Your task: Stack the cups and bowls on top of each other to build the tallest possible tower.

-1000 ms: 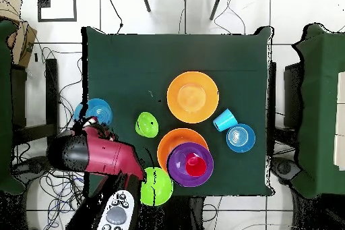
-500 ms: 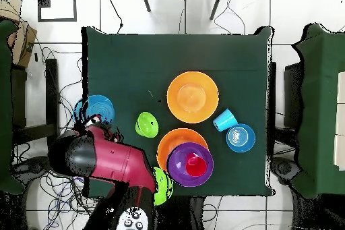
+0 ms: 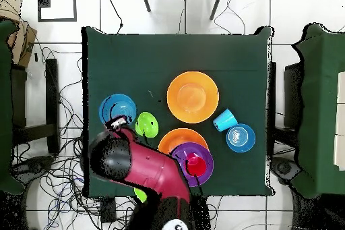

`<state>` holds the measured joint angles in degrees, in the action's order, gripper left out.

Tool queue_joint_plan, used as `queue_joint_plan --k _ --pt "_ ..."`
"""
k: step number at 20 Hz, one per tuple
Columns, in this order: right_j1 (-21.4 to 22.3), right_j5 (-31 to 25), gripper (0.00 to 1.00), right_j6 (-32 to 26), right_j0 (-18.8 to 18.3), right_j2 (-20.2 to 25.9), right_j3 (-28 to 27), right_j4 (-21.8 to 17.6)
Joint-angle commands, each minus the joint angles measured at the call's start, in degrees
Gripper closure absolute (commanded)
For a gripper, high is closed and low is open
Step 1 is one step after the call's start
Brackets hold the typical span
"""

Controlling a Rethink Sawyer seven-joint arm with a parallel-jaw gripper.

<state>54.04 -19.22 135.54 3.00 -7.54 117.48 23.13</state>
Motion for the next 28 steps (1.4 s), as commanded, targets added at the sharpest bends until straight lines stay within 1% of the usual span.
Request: queue_joint_plan --k 1,3,5,7,9,11,13,15,17,21,22,25,28 --pt "1.23 3.6 1.0 -9.21 -7.43 13.31 8.25 -7.01" --pt "2.46 2.99 1.0 -8.09 -7.82 13.09 8.85 -8.24" --pt "4.39 1.8 1.0 -6.73 -7.35 12.21 9.53 -9.08" --pt "6.6 1.36 1.0 -5.69 -7.87 12.72 11.47 -8.96" --pt "8.45 1.3 1.0 -3.9 -7.61 12.72 13.45 -8.71" --pt "9.67 0.93 1.0 -1.93 -6.53 12.09 14.97 -8.24" --pt "10.19 -0.01 1.0 0.76 -4.13 9.8 14.64 -8.42" --pt "11.24 -2.65 1.0 3.08 -1.13 6.43 13.55 -9.21" --pt "12.08 -5.38 1.0 3.37 0.18 4.33 12.11 -10.12" --pt "13.63 -8.08 1.0 1.94 1.52 1.52 10.84 -12.75" --pt "14.03 -7.73 1.0 1.18 0.95 1.99 11.73 -12.54" --pt "15.23 -8.78 1.0 0.29 1.05 1.22 11.78 -13.72" --pt "17.28 -9.26 1.0 -1.99 -0.23 2.63 13.12 -13.25"
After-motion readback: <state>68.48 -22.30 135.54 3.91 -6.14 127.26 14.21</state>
